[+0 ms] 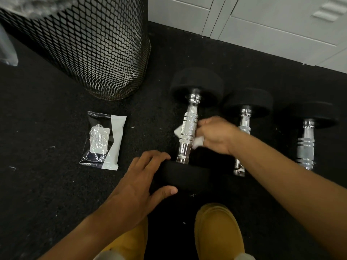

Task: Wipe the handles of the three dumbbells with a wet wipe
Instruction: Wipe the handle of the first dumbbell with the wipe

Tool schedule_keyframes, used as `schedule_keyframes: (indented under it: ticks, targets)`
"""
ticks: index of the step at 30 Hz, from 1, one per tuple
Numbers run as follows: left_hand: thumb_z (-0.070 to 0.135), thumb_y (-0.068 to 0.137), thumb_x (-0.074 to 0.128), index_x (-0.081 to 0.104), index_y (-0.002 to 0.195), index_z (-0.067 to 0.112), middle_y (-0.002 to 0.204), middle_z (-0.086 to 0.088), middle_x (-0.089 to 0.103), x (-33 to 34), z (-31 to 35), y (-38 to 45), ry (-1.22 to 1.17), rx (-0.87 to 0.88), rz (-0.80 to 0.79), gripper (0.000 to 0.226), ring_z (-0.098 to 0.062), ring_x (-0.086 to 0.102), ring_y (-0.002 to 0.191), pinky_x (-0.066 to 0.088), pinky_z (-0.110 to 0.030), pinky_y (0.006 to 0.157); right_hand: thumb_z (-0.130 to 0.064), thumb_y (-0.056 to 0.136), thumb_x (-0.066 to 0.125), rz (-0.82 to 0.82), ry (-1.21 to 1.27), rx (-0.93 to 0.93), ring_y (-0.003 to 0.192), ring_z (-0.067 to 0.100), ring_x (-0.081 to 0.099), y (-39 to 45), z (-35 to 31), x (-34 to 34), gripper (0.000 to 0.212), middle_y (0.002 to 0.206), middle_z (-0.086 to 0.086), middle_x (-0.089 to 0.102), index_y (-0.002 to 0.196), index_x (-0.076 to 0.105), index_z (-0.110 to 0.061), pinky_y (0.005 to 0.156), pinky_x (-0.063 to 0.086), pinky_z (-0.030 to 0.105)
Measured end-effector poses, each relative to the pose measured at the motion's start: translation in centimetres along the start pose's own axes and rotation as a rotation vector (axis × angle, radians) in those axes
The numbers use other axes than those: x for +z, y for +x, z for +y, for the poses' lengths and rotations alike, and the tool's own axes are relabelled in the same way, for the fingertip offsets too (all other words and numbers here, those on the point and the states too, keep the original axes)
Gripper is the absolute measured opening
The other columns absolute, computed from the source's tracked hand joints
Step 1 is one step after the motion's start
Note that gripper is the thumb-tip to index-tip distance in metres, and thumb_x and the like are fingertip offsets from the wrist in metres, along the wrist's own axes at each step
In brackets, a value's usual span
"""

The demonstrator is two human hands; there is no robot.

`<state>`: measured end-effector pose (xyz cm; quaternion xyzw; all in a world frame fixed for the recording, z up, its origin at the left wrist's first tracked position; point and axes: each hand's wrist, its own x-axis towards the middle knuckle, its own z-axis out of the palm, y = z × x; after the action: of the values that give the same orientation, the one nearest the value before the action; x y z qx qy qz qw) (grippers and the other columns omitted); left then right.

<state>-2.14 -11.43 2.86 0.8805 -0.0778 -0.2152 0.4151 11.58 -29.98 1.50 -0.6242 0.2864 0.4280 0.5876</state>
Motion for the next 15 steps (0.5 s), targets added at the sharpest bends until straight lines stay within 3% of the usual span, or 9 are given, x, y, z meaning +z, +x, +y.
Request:
schedule_keyframes:
  ticks: [3, 7, 9, 12, 15]
  targets:
    - [0.068, 0.075, 0.045, 0.030, 0.128, 0.044, 0.129, 0.021, 0.035, 0.0, -0.2, 0.0, -0.006, 0.010, 0.013, 0.060, -0.006, 0.040, 0.116, 0.040, -0.027, 0.096, 0.024, 0.086, 0.031, 0.084, 0.144, -0.080, 0.061, 0.019, 0.066, 0.8, -2.6, -0.1, 0.029, 0.093, 0.019, 0.066, 0.099, 0.056, 0.018, 0.061, 0.056, 0.035]
    - [0.072, 0.075, 0.043, 0.030, 0.127, 0.045, 0.129, 0.020, 0.036, 0.0, -0.3, 0.0, -0.011, 0.006, 0.008, 0.060, -0.009, 0.041, 0.116, 0.041, -0.028, 0.096, 0.023, 0.085, 0.038, 0.232, 0.099, -0.128, 0.056, 0.020, 0.061, 0.9, -2.5, 0.2, 0.027, 0.066, 0.010, 0.064, 0.087, 0.061, 0.009, 0.053, 0.053, 0.034]
    - [0.072, 0.075, 0.042, 0.029, 0.127, 0.045, 0.129, 0.022, 0.034, -0.1, -0.2, 0.0, -0.009, 0.007, 0.003, 0.060, -0.009, 0.040, 0.116, 0.041, -0.028, 0.096, 0.022, 0.082, 0.040, 0.267, 0.010, -0.134, 0.063, 0.024, 0.062, 0.5, -0.8, 0.3, 0.031, 0.073, 0.013, 0.066, 0.075, 0.063, 0.002, 0.059, 0.052, 0.035]
    - [0.070, 0.075, 0.043, 0.029, 0.127, 0.046, 0.128, 0.024, 0.033, -0.1, -0.2, 0.0, -0.007, 0.009, -0.006, 0.060, -0.007, 0.040, 0.116, 0.040, -0.027, 0.097, 0.017, 0.082, 0.050, 0.100, -0.163, -0.040, 0.082, 0.029, 0.069, -1.0, 2.8, 0.5, 0.021, 0.092, 0.019, 0.072, 0.088, 0.068, 0.006, 0.075, 0.057, 0.039]
    - [0.070, 0.075, 0.043, 0.030, 0.128, 0.044, 0.128, 0.023, 0.034, -0.1, -0.2, 0.0, -0.002, 0.012, 0.000, 0.060, -0.006, 0.039, 0.115, 0.039, -0.026, 0.096, 0.011, 0.086, 0.054, 0.011, -0.158, -0.005, 0.083, 0.025, 0.067, -2.0, 4.2, 0.4, 0.017, 0.094, 0.019, 0.071, 0.089, 0.068, 0.003, 0.080, 0.055, 0.032]
